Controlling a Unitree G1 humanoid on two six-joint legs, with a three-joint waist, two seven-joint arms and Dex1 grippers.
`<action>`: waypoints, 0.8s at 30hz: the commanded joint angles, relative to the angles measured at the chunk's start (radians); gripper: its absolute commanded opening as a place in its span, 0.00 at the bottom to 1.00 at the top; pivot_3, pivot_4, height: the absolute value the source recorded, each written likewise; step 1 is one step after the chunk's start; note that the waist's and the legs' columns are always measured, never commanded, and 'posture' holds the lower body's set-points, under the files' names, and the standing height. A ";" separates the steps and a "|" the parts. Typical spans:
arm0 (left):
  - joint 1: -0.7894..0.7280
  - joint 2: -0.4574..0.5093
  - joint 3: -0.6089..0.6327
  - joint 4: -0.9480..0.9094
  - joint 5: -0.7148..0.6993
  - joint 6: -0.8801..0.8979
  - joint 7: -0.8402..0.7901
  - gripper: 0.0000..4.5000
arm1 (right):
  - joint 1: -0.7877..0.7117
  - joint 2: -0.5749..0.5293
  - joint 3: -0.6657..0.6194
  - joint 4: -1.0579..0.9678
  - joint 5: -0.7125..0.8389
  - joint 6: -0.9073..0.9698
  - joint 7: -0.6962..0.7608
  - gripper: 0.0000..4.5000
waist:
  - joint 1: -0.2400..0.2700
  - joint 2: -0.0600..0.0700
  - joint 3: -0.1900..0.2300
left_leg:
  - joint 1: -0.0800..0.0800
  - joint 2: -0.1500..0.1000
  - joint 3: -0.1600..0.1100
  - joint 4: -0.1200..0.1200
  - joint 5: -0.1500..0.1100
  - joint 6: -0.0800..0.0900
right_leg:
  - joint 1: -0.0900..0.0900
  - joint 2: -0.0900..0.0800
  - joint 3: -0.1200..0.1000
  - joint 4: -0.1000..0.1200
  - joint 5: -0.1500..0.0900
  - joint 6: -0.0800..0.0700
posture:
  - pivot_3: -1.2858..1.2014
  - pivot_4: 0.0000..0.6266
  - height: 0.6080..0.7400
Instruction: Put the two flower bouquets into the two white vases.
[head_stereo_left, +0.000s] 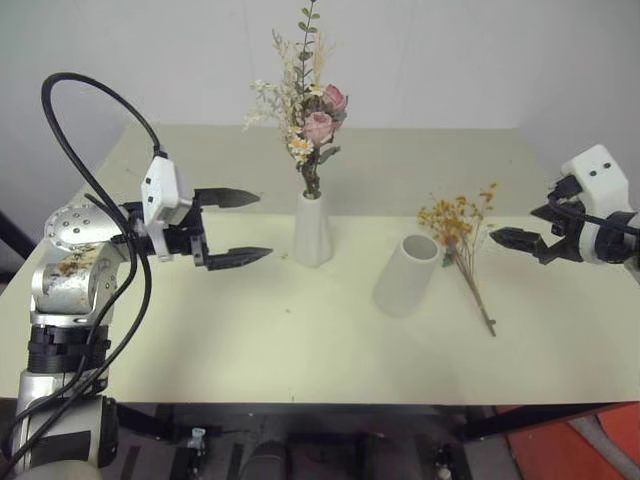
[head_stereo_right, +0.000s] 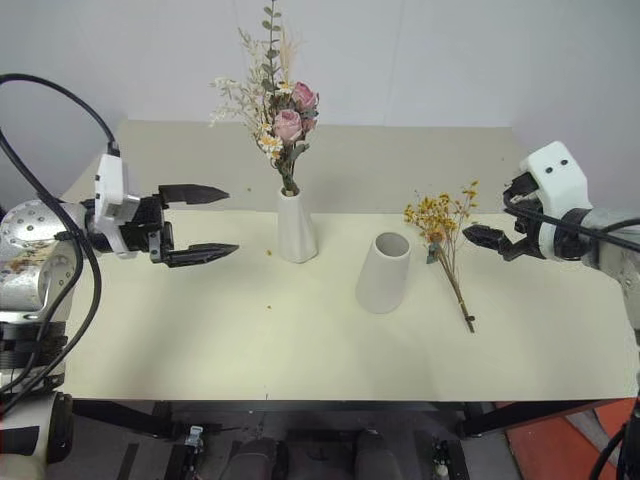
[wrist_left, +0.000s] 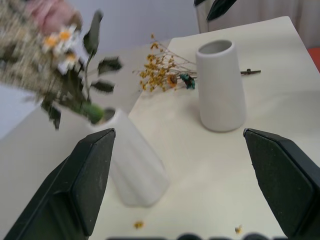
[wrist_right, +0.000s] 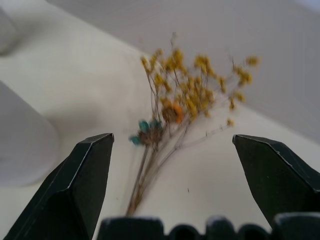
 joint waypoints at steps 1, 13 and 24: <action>-0.024 -0.020 -0.053 -0.076 -0.007 0.057 0.067 0.99 | -0.079 0.033 0.101 0.162 -0.098 -0.073 0.051 1.00 | -0.001 0.000 0.000 | 0.000 0.000 0.000 0.000 0.000 0.000 | 0.000 0.000 0.000 0.000 0.001 -0.002 | 0.52 0.24 1.00; -0.039 -0.065 -0.172 -0.168 -0.009 0.105 0.127 0.99 | -0.318 0.236 0.232 0.690 -0.308 -0.300 0.174 1.00 | -0.017 0.000 0.000 | -0.001 0.000 0.000 -0.001 0.000 0.000 | -0.001 0.000 0.000 0.000 0.002 -0.004 | 0.52 0.24 1.00; -0.027 -0.097 -0.195 -0.175 -0.006 0.099 0.159 1.00 | -0.398 0.330 0.213 0.906 -0.386 -0.367 0.216 0.85 | -0.025 0.000 0.000 | 0.000 -0.001 0.000 -0.001 0.000 0.000 | -0.001 0.000 0.000 0.001 0.003 -0.004 | 0.52 0.24 1.00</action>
